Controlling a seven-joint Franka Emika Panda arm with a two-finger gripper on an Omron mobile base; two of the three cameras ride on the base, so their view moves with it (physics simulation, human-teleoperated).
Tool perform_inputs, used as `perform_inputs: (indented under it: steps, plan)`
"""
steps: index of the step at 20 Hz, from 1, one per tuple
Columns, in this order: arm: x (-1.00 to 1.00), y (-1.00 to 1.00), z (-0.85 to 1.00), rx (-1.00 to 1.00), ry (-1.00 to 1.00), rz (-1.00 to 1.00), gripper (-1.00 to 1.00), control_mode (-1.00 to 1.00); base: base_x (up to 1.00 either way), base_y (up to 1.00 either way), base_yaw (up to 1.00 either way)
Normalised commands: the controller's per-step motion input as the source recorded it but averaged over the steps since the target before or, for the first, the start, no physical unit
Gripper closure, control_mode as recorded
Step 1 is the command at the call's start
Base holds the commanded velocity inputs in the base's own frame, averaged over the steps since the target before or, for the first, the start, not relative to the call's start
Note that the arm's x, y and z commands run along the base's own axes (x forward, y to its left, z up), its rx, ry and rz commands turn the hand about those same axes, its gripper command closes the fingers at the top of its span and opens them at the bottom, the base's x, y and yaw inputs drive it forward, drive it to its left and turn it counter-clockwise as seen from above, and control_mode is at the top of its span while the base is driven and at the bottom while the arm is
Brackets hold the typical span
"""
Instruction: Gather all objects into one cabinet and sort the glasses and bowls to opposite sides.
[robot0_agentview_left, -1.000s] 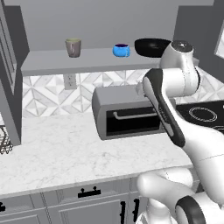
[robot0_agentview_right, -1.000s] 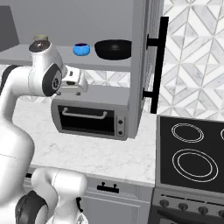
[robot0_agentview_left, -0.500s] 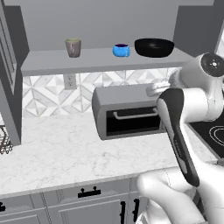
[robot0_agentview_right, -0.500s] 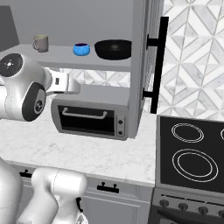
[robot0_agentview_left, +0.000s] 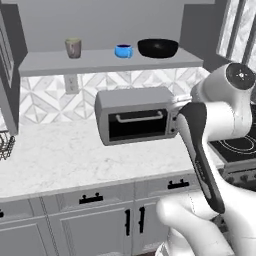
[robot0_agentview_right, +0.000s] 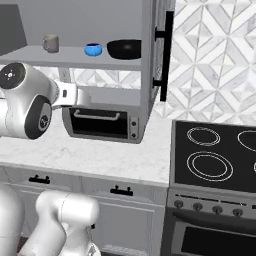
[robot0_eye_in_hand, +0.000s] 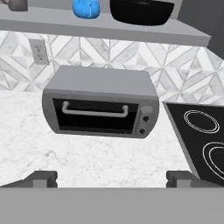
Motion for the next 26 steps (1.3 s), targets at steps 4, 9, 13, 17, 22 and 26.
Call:
perform_inputs:
  steps: [4,9,13,17,22,26]
  plan:
    - [0.00,0.00,0.00,0.00,0.00,0.00,-1.00,1.00,-0.98,-0.57,-0.40]
    - [0.00,0.00,0.00,0.00,0.00,0.00,-1.00,1.00,-0.36,-0.13,-0.82]
    - [0.00,0.00,0.00,0.00,0.00,0.00,-1.00,1.00,-0.18,0.00,-0.91]
    - [0.00,0.00,0.00,0.00,0.00,0.00,-1.00,1.00,-0.03,-0.02,-0.94]
    - [0.00,0.00,0.00,0.00,0.00,0.00,-1.00,1.00,0.00,-0.13,-0.93]
    - [0.00,0.00,0.00,0.00,0.00,0.00,-1.00,1.00,0.14,-0.66,-0.52]
